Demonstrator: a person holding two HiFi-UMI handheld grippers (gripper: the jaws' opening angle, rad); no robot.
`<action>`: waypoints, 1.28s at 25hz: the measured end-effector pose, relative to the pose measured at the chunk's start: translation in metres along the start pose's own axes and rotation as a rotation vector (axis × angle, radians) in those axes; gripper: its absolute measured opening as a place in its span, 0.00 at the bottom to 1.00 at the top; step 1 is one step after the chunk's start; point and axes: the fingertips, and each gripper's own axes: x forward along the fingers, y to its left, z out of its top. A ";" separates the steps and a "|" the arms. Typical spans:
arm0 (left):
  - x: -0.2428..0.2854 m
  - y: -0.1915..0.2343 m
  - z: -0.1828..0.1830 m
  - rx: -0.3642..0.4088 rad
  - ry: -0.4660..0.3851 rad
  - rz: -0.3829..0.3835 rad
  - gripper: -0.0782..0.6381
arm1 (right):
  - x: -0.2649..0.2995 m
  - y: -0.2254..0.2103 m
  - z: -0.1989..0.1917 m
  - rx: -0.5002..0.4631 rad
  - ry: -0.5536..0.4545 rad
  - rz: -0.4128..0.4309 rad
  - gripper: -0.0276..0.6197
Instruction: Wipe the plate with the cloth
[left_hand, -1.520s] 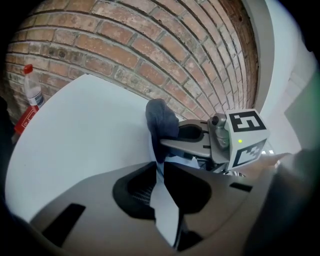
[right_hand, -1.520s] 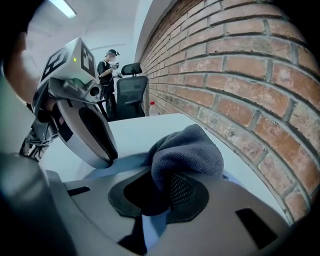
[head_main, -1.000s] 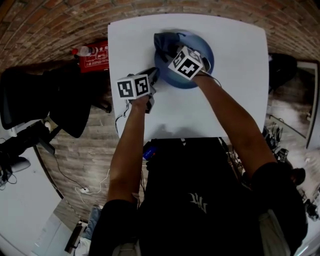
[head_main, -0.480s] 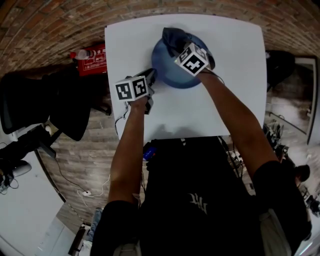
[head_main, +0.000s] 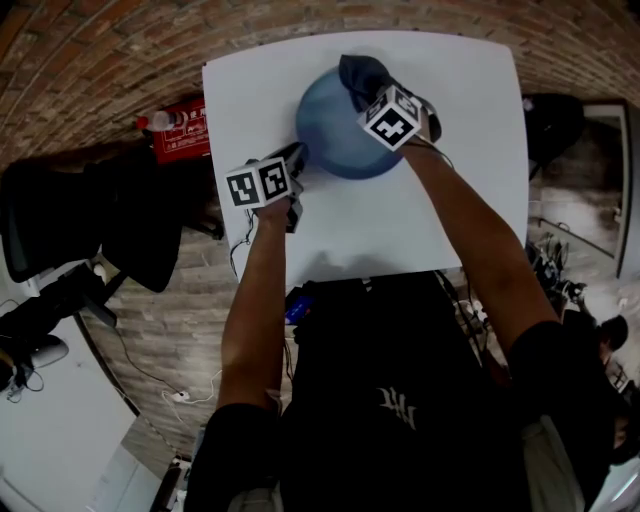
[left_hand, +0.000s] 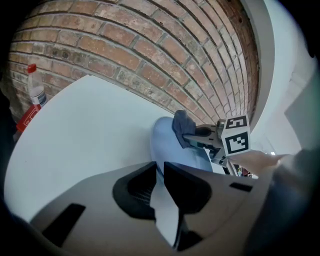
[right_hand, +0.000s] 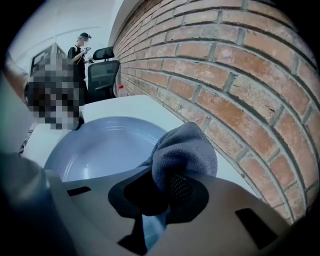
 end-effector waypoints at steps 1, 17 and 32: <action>0.000 0.000 0.000 0.001 0.000 -0.002 0.18 | -0.002 -0.001 -0.002 0.004 0.005 -0.003 0.16; 0.003 -0.005 0.001 0.022 0.015 -0.001 0.17 | -0.025 -0.011 -0.024 0.019 0.016 -0.048 0.16; 0.004 -0.005 0.001 0.016 0.010 0.011 0.17 | -0.023 0.090 0.081 -0.035 -0.206 0.170 0.16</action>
